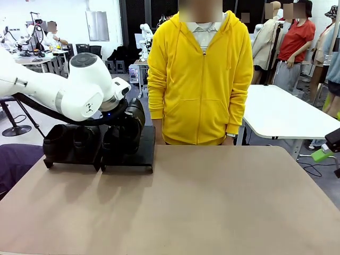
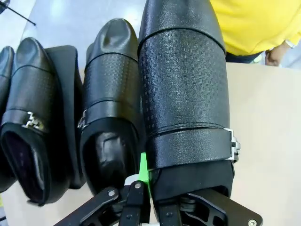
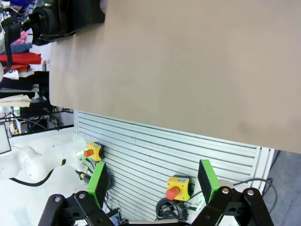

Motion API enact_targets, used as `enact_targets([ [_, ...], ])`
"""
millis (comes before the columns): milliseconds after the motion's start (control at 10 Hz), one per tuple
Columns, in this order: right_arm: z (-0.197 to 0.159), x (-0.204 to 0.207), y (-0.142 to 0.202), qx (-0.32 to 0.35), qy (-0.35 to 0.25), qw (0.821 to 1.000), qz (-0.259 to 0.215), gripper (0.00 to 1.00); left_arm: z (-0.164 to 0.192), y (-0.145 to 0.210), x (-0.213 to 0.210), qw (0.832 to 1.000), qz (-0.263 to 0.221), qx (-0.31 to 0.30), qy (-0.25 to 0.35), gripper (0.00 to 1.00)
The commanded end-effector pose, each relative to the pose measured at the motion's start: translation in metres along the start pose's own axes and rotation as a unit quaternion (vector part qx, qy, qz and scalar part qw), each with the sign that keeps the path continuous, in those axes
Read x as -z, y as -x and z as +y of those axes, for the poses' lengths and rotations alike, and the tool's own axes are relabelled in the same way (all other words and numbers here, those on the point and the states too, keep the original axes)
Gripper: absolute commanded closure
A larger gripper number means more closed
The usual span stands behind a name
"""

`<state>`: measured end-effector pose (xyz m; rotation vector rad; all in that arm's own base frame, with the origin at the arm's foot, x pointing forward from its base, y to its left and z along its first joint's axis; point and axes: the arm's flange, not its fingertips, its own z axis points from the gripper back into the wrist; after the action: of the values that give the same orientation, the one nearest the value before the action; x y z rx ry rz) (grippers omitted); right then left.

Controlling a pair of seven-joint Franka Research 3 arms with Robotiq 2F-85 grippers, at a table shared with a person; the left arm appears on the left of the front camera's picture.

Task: Organize the shoes by placing them on the stand.
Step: Place the Shoe from the middle of the table onto the Shoes Stand.

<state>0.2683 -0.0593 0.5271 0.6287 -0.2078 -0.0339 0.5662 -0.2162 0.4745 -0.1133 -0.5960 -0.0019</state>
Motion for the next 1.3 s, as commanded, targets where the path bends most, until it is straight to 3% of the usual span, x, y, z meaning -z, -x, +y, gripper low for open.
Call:
enact_targets([
  [0, -0.002, -0.002, 0.0, -0.009, -0.014, 1.0, -0.002, 0.0, -0.004, -0.009, 0.008, 1.0, -0.005, 0.004, 0.008, 1.0],
  [400, -0.002, -0.002, 0.0, -0.009, -0.014, 1.0, -0.002, 0.0, -0.01, -0.01, 0.045, 0.999, -0.021, 0.028, 0.002, 1.0],
  [900, -0.002, -0.002, 0.0, -0.009, -0.014, 1.0, -0.002, 0.0, -0.013, -0.009, 0.057, 1.0, 0.014, 0.022, 0.008, 1.0],
  [1000, -0.002, -0.002, 0.0, -0.009, -0.014, 1.0, -0.002, 0.0, -0.014, -0.009, 0.058, 1.0, 0.01, 0.018, 0.004, 0.63],
  [1100, -0.002, -0.002, 0.0, -0.009, -0.014, 1.0, -0.002, 0.0, -0.014, -0.009, 0.058, 1.0, 0.009, 0.017, -0.001, 0.05],
  [1200, -0.002, -0.002, 0.0, -0.009, -0.014, 1.0, -0.002, 0.0, -0.014, -0.01, 0.059, 1.0, 0.008, 0.013, 0.001, 0.0],
])
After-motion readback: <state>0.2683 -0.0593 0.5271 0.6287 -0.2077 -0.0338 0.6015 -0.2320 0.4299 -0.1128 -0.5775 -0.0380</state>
